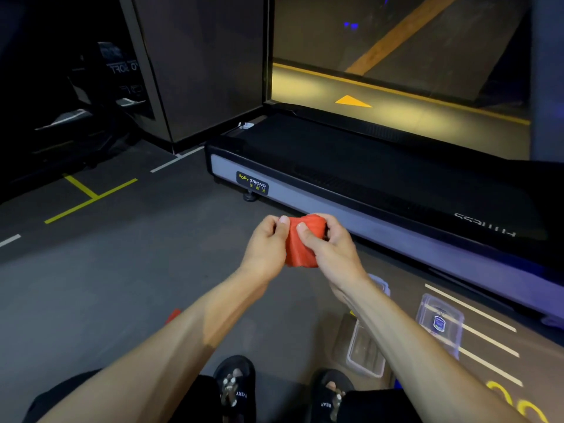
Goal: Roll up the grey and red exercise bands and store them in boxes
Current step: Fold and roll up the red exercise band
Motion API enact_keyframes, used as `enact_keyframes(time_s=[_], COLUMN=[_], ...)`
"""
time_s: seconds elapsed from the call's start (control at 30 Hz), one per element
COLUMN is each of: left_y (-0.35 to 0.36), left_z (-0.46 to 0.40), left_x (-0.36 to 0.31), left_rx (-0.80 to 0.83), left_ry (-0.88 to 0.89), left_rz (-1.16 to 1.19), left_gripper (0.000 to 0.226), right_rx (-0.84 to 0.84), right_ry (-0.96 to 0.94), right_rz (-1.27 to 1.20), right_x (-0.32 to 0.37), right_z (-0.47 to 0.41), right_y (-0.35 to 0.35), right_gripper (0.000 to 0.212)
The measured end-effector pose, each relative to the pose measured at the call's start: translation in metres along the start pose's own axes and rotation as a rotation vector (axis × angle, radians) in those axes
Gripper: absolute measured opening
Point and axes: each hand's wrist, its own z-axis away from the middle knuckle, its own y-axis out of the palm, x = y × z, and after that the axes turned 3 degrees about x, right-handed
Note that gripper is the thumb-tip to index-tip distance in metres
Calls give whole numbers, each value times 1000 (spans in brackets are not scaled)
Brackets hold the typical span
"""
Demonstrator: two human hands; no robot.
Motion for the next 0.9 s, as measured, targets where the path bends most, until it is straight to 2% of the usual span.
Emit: enact_keyframes(time_s=[0.1,0.17,0.23,0.33,0.63,0.73,0.8,0.9], left_y=[-6,-9,-9,-6,12,20,23,24], left_z=[2,4,2,-1,-7,-4,-3,-2], left_x=[1,-1,0,3,5,4,1,-6], left_rx=[-106,-119,-126,-133,-64,-66,-74,-162], left_ry=[243,371,417,390,310,298,254,246], left_rz=[-308,-350,-348,-314,-44,29,121,173], left_gripper=[24,22,21,20,22,18,9,9], right_rx=[-8,-17,-16,-32,-40,-9,21,-2], right_ry=[-2,12,29,30,81,105,103,111], right_rz=[-12,-33,-57,-67,-172,-218,-244,-292], right_x=[4,7,9,9,20,22,25,28], right_z=[2,2,2,3,8,10,12,12], right_y=[0,-1,-1,3,1,1,1,3], right_gripper=[21,24,26,32,21,24,25,21])
